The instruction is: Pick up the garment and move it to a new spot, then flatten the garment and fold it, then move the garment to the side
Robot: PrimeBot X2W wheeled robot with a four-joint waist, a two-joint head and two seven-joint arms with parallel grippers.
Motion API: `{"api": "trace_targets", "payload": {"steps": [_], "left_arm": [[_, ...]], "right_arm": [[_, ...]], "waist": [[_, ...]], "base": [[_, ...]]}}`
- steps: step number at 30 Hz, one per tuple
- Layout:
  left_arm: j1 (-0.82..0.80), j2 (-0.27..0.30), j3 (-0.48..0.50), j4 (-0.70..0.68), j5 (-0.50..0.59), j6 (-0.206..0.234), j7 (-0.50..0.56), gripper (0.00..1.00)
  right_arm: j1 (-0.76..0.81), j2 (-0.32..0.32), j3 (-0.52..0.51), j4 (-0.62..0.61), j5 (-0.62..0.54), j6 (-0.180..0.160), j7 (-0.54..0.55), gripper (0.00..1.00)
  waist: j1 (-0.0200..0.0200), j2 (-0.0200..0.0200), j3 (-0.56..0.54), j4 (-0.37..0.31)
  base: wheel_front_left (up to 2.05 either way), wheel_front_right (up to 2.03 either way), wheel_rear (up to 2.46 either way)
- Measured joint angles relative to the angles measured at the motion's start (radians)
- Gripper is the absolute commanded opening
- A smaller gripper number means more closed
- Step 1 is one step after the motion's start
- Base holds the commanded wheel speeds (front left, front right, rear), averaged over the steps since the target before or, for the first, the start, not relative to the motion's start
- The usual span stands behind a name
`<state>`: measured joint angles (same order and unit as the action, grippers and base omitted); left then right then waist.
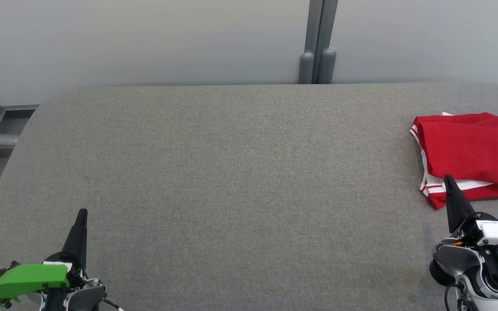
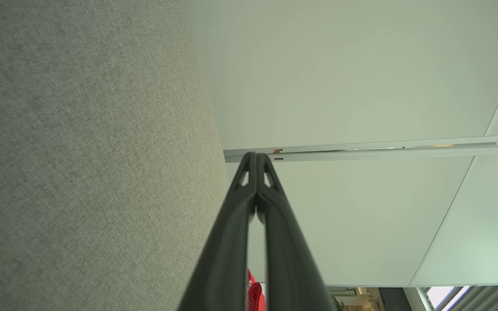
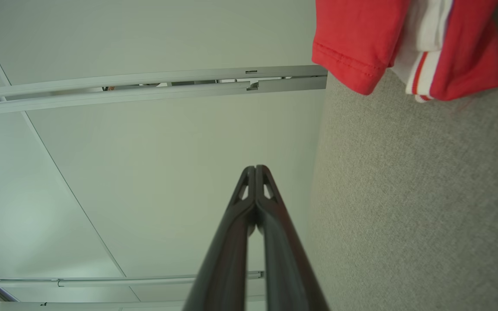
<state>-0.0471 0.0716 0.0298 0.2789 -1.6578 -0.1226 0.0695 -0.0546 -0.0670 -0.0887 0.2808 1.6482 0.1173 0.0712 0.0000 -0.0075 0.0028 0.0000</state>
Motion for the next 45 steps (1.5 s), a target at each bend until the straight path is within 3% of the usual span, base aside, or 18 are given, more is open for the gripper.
{"api": "trace_targets", "payload": {"steps": [45], "left_arm": [[0.000,-0.001,0.002,-0.002,0.000,0.000,0.001,0.00]], "right_arm": [[0.000,0.001,-0.002,-0.001,0.000,0.006,0.000,0.00]], "waist": [[0.0000,0.0000,0.000,0.000]], "base": [[0.00,0.00,0.00]]}}
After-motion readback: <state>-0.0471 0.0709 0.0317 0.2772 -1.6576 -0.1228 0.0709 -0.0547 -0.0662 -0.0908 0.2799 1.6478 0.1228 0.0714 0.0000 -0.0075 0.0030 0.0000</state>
